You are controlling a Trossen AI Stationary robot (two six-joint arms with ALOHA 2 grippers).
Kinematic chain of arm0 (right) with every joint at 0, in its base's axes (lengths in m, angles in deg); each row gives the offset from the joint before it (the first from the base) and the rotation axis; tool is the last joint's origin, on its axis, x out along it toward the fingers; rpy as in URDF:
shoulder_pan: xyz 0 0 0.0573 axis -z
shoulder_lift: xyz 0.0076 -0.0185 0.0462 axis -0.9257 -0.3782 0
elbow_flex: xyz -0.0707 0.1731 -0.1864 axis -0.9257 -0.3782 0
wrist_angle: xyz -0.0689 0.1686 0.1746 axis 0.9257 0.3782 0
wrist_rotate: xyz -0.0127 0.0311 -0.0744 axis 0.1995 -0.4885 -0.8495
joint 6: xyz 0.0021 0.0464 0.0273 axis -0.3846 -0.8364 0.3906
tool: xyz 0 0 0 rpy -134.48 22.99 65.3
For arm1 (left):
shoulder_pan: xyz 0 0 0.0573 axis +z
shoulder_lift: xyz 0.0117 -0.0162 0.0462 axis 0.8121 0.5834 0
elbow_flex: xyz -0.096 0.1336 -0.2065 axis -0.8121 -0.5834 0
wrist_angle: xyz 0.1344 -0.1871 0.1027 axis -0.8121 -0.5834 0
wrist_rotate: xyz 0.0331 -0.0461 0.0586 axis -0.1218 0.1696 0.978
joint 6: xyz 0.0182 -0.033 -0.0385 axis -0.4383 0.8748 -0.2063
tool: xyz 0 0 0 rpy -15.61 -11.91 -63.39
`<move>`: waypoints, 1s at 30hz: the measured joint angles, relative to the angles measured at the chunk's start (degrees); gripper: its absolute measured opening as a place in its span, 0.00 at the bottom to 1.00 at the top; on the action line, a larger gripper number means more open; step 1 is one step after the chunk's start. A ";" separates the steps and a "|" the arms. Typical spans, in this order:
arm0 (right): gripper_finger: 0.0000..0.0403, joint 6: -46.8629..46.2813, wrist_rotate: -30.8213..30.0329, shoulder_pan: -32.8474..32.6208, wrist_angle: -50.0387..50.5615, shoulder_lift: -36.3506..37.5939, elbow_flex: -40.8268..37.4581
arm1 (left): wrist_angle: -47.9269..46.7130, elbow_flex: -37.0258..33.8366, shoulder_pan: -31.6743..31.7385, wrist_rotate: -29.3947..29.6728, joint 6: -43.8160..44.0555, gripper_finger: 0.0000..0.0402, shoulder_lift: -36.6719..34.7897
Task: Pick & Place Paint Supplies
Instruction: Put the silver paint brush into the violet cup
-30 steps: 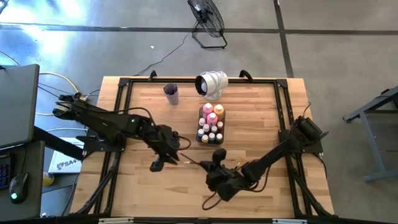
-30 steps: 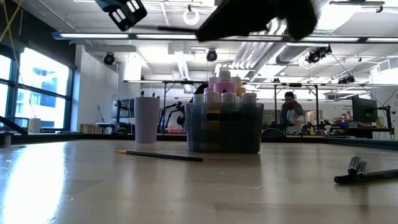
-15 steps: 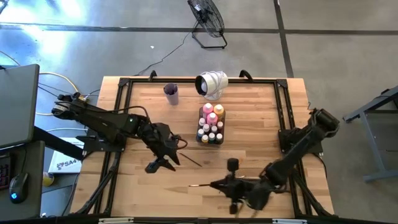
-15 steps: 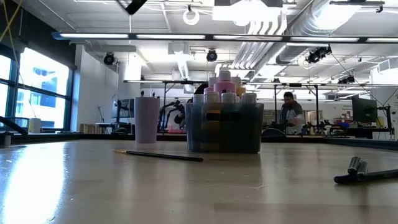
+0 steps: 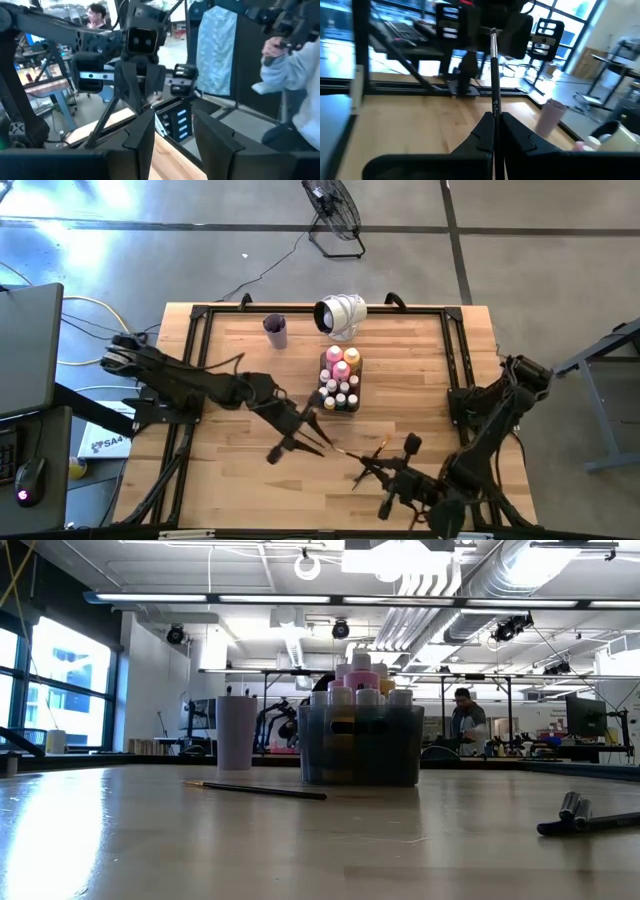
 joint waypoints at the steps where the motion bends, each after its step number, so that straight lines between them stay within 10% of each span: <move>1: 0.01 0.23 -0.05 0.32 -0.49 -0.01 -0.05 | 1.69 0.00 0.00 0.11 0.01 0.33 1.20; 14: 0.01 19.21 -0.16 1.20 -16.52 0.10 0.04 | 25.04 -0.02 0.01 0.14 -3.88 0.33 8.09; 30: 0.01 23.77 5.88 5.86 -20.00 0.10 0.04 | 26.81 -0.02 0.00 0.08 -3.96 0.33 8.13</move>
